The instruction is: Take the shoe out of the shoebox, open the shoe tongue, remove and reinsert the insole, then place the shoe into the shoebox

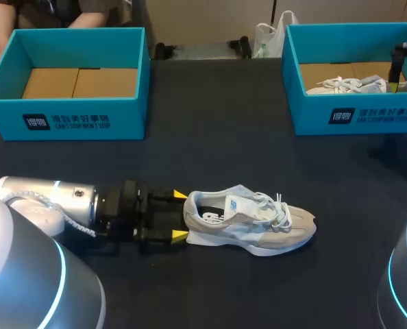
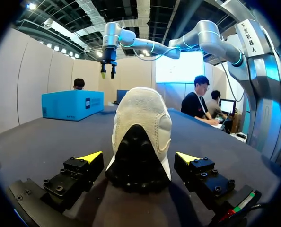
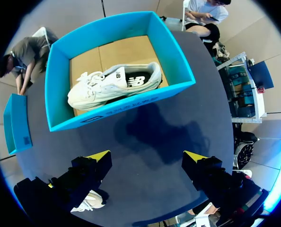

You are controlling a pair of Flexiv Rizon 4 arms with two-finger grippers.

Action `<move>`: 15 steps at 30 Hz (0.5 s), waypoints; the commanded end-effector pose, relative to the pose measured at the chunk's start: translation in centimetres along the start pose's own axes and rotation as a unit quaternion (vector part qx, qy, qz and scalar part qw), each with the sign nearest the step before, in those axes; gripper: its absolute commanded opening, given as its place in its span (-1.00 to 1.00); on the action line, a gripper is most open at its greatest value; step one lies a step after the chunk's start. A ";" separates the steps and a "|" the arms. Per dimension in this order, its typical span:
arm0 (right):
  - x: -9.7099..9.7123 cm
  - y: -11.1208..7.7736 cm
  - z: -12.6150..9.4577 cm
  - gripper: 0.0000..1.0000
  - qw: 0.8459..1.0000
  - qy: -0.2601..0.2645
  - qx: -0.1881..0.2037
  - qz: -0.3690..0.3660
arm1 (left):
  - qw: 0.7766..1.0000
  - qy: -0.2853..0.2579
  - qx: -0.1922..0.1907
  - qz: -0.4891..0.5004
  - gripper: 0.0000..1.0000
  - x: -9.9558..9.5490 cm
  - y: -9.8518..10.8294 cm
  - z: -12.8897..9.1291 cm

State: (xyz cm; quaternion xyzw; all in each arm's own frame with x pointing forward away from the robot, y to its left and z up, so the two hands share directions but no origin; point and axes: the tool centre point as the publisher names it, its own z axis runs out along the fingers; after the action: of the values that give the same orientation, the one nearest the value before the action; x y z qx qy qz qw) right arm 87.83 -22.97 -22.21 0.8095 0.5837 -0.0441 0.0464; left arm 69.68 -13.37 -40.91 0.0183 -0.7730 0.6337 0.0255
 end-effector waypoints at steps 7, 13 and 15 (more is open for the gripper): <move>0.0 0.0 0.0 1.00 1.000 -0.001 -0.001 0.000 | 1.000 0.005 0.004 0.002 1.00 0.0 0.1 1.5; 0.0 0.0 0.0 1.00 1.000 -0.001 -0.001 0.000 | 1.000 0.005 0.008 0.003 1.00 -0.4 0.0 2.0; 0.0 0.0 0.0 1.00 1.000 -0.001 -0.001 0.000 | 1.000 0.006 0.008 0.004 1.00 -0.4 -0.1 2.2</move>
State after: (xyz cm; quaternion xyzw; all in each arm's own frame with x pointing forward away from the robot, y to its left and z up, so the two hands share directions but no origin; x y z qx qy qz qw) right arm 87.83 -22.97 -22.21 0.8095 0.5837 -0.0441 0.0464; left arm 69.93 -15.08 -41.05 0.0119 -0.7675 0.6403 0.0281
